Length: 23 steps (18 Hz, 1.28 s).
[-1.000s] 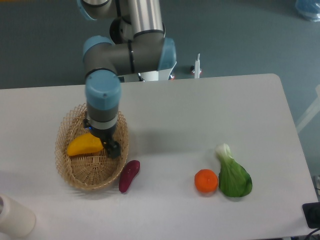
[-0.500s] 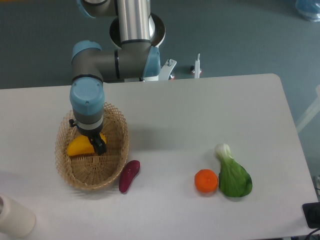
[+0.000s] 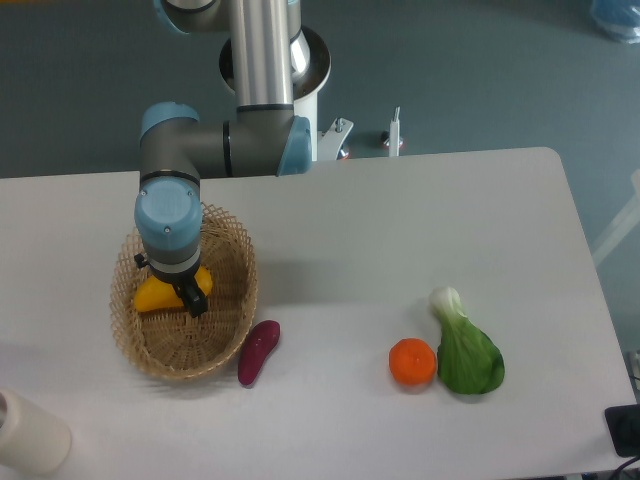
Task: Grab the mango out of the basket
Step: 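Lower the gripper onto the yellow mango and close on it, then lift the held mango up out of the basket and carry it away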
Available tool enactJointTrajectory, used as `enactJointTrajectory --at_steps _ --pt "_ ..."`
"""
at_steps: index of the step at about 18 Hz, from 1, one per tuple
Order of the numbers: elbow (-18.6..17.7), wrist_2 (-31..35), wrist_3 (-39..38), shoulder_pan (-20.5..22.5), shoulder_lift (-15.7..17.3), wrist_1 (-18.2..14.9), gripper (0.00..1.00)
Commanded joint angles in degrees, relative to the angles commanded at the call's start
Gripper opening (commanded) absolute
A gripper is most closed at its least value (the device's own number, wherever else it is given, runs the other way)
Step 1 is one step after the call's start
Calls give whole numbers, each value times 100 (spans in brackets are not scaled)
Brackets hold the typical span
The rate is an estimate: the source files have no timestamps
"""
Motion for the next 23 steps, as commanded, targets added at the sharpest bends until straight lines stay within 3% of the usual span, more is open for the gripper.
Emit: enactJointTrajectory --at_steps 2,3,14,23 --pt "0 0 0 0 9 1 39" --pt "0 0 -9 0 26 0 38" --pt "175 0 0 96 378 -35 39" --pt "659 -53 0 878 535 -61 44"
